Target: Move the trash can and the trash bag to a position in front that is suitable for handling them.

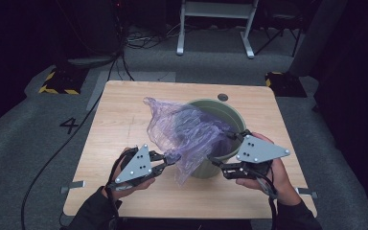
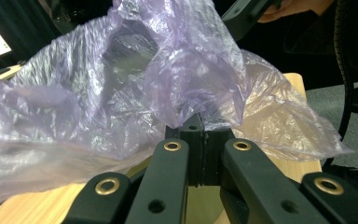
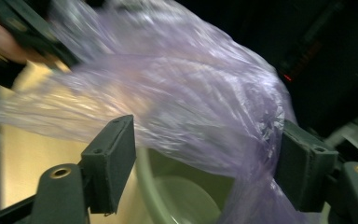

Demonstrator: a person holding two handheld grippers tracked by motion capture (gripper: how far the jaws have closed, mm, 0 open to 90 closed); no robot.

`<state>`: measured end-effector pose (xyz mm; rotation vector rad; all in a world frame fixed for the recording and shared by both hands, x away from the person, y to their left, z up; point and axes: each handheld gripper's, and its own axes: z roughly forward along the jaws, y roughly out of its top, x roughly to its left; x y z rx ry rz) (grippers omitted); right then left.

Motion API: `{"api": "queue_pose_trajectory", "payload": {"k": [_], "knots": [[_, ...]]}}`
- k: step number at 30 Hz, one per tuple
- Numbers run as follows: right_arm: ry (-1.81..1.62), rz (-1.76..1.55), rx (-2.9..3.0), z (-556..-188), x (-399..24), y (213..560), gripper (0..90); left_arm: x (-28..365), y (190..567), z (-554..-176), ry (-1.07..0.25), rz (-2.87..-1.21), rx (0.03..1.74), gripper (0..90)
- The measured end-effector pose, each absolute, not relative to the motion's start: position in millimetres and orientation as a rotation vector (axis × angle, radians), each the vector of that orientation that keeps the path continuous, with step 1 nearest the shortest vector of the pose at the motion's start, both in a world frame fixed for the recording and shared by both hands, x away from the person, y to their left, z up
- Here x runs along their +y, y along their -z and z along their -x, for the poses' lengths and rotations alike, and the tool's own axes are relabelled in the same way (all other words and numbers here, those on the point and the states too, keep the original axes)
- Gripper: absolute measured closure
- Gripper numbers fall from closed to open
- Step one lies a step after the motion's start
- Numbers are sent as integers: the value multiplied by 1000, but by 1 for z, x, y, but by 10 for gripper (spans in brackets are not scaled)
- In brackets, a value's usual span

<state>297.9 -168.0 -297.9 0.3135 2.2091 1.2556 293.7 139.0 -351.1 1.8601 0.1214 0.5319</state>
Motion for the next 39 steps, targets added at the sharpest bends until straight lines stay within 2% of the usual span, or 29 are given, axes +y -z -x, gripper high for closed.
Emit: {"api": "queue_pose_trajectory", "payload": {"k": [8, 13, 20, 27, 29, 31, 38, 39], "knots": [[-1316, -383, 2213, -298, -198, 304, 223, 159, 346, -295, -563, -1817, 182, 896], [-1365, -389, 2175, -296, -205, 303, 222, 161, 343, -294, -571, -1813, 180, 896], [-1422, -325, 2150, -290, -194, 292, 244, 152, 346, -294, -547, -1844, 156, 895], [-1392, -262, 2153, -289, -165, 285, 260, 140, 347, -293, -531, -1864, 131, 895], [-1359, -219, 2173, -289, -147, 286, 285, 138, 346, -293, -530, -1862, 124, 893], [-1360, -189, 2182, -289, -137, 289, 362, 135, 343, -292, -528, -1858, 108, 889], [-1331, -140, 2254, -291, -120, 299, 422, 131, 342, -290, -504, -1850, 73, 869], [-1316, -130, 2262, -291, -119, 303, 472, 130, 342, -290, -517, -1860, 75, 869]]}}
